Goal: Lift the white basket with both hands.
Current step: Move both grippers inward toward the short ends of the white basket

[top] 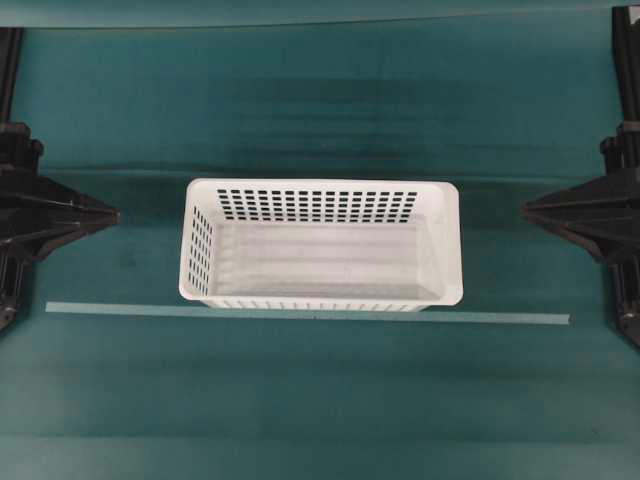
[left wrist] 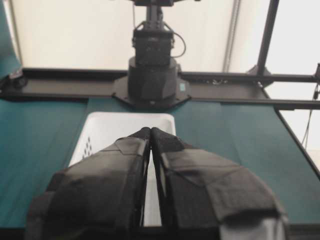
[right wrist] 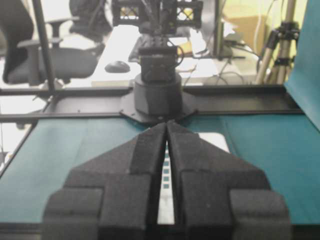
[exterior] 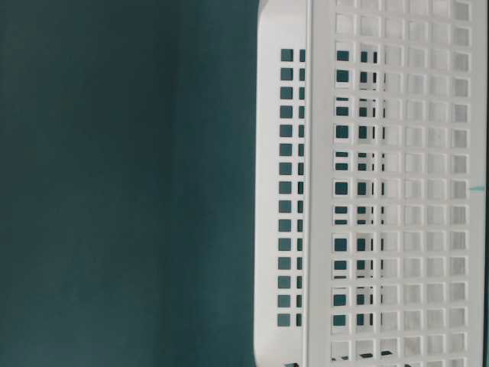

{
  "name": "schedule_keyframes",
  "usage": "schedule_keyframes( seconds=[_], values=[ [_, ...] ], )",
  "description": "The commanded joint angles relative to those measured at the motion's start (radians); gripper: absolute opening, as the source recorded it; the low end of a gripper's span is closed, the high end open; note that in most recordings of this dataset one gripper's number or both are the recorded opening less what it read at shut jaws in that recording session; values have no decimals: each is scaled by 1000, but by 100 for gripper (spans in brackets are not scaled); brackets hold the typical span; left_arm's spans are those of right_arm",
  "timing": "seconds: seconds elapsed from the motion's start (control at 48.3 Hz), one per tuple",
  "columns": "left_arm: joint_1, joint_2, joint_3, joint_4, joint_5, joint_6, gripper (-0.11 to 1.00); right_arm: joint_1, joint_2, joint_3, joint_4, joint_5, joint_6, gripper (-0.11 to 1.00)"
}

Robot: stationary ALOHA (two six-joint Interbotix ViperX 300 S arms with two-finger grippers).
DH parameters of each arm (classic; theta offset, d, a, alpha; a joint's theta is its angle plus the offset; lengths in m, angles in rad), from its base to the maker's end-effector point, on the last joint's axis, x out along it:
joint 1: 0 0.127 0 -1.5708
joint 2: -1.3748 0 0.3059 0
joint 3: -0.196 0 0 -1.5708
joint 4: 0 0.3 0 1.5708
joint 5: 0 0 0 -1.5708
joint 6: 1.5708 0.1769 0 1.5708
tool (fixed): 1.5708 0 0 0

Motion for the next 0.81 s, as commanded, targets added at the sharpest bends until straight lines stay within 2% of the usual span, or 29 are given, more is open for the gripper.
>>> schedule_keyframes(
  seconds=[0.0,0.062,0.145,0.186,0.31,0.435,0.538,0.787],
  values=[
    [-5,20,-44,11,15,-60,14,-5,-8,-29,8,-8,21,14],
    [-5,31,-71,11,38,-120,9,-6,-6,-69,86,26,40,14],
    [-5,35,-110,11,98,-213,-2,-14,-2,-123,163,89,78,3],
    [-5,35,-140,14,144,-268,-5,-17,6,-144,173,140,97,1],
    [-5,35,-206,14,262,-371,-5,-28,38,-204,184,344,169,1],
    [2,44,-270,15,347,-440,-5,-80,83,-273,264,474,348,1],
    [21,71,-316,15,399,-545,-5,-137,124,-304,262,563,495,1],
    [40,164,-356,15,416,-850,-5,-153,242,-390,262,683,629,1]
  ],
)
